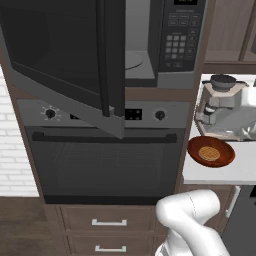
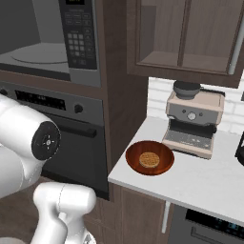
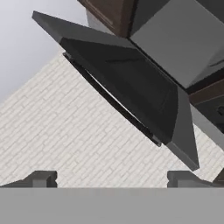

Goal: Open the microwave, place the bowl with waffle inside the microwave, then close the microwave door and turn it on.

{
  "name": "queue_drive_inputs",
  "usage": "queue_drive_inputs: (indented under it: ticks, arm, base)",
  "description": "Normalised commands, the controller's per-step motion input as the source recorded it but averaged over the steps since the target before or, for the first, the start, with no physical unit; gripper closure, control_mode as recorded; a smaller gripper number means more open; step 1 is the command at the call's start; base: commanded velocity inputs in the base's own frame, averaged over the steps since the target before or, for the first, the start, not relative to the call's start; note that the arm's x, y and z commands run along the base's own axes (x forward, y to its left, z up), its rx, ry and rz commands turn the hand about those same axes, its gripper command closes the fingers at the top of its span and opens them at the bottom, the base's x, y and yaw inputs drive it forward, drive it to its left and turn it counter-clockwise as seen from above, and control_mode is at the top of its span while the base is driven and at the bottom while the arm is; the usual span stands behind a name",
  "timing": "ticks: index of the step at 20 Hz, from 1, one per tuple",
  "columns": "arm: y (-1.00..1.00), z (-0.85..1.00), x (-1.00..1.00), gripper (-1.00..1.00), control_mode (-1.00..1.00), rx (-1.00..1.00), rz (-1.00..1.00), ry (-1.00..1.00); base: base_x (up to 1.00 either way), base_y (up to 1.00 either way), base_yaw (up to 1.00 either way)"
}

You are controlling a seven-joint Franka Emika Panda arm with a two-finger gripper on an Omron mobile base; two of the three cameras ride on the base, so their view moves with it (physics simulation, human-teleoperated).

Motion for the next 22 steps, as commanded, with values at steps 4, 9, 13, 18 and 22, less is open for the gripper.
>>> queue_drive_inputs:
  ticks: [4, 9, 13, 18, 22]
  arm:
    - [0.21, -0.12, 0.13, -1.0, -1.0, 0.16, 0.0, 0.54]
    - [0.31, -0.36, 0.55, -1.0, -1.0, 0.13, -0.03, 0.39]
    - [0.14, -0.3, 0.88, -1.0, -1.0, 0.11, 0.0, 0.24]
    - [0.21, -0.08, 0.76, -1.0, -1.0, 0.12, 0.02, 0.03]
    - [0.72, 0.0, 0.28, -1.0, -1.0, 0.01, 0.13, -0.06]
  base:
    - [0.0, 0.0, 0.0]
    - [0.0, 0.0, 0.0]
    - [0.0, 0.0, 0.0]
    - [0.0, 0.0, 0.0]
    - [0.0, 0.0, 0.0]
